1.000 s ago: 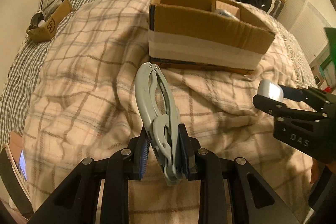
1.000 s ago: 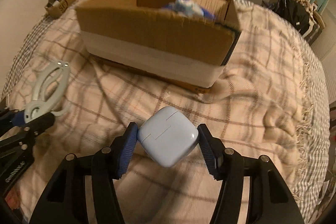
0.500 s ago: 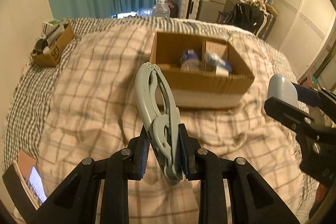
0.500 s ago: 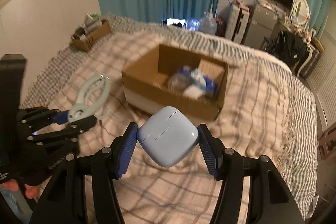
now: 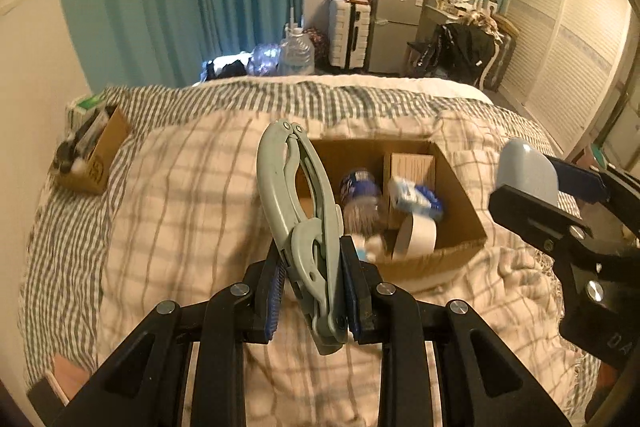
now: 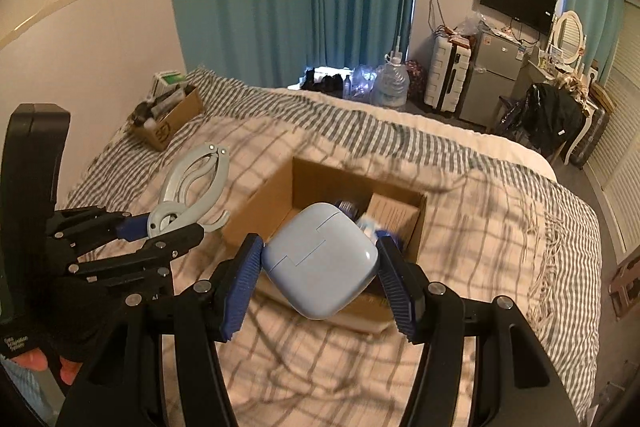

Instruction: Organize objects

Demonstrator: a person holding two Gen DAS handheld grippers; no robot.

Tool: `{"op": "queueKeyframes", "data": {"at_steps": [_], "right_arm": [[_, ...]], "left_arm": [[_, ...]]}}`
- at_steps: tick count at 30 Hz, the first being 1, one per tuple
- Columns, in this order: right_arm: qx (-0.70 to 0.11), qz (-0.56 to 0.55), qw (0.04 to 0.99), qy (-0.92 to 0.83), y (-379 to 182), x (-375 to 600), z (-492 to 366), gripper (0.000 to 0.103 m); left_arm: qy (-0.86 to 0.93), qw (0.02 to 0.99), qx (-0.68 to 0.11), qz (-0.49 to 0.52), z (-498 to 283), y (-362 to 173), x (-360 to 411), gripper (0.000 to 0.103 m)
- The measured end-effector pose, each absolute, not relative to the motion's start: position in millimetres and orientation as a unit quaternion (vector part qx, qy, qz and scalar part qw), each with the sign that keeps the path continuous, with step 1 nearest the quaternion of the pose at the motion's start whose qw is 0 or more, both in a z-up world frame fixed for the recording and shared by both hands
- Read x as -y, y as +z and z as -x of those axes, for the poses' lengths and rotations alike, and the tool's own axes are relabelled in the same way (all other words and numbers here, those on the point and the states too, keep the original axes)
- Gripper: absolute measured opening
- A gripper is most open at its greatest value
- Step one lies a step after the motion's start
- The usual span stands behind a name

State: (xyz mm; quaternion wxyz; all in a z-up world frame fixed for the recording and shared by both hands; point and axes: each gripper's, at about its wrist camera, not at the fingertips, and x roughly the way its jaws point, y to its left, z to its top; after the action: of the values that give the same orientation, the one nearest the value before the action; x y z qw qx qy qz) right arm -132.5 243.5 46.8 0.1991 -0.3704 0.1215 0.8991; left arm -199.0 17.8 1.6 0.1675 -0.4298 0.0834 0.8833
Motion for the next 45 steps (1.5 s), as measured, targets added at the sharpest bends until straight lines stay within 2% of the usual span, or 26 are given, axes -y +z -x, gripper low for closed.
{"op": "queueKeyframes", "data": {"at_steps": [6,13,18,25,26,27,30,32,34,36,45], "right_arm": [[-0.142,0.377,0.201,0.893,30,-276,162,0.058],[-0.169,0.409,0.197,0.875,-19,-303,194,0.058],[-0.183,0.421,0.192,0.867,-45,-310,197,0.058],[-0.195,0.424,0.193,0.863,-53,-316,196,0.058],[-0.198,0.42,0.195,0.864,-51,-316,194,0.062],[-0.199,0.413,0.201,0.866,-48,-316,192,0.072],[-0.206,0.399,0.207,0.869,-35,-316,184,0.077],[-0.207,0.39,0.212,0.872,-23,-313,176,0.078],[-0.2,0.382,0.222,0.875,-8,-309,165,0.078],[-0.193,0.37,0.233,0.878,11,-303,151,0.079],[-0.158,0.301,0.275,0.899,91,-262,76,0.088]], "left_arm": [[0.875,0.185,-0.08,0.44,237,-13,-34,0.026],[0.861,0.18,-0.094,0.466,273,-47,-46,0.026],[0.861,0.186,-0.105,0.463,282,-60,-52,0.026],[0.861,0.185,-0.116,0.46,282,-66,-55,0.027],[0.861,0.182,-0.119,0.459,282,-67,-53,0.027],[0.86,0.178,-0.122,0.462,282,-67,-49,0.028],[0.857,0.172,-0.119,0.471,278,-65,-38,0.029],[0.857,0.17,-0.111,0.474,272,-56,-29,0.034],[0.864,0.167,-0.102,0.465,264,-44,-21,0.059],[0.876,0.166,-0.088,0.444,251,-23,-14,0.068],[0.915,0.181,-0.055,0.356,182,71,2,0.096]]}}
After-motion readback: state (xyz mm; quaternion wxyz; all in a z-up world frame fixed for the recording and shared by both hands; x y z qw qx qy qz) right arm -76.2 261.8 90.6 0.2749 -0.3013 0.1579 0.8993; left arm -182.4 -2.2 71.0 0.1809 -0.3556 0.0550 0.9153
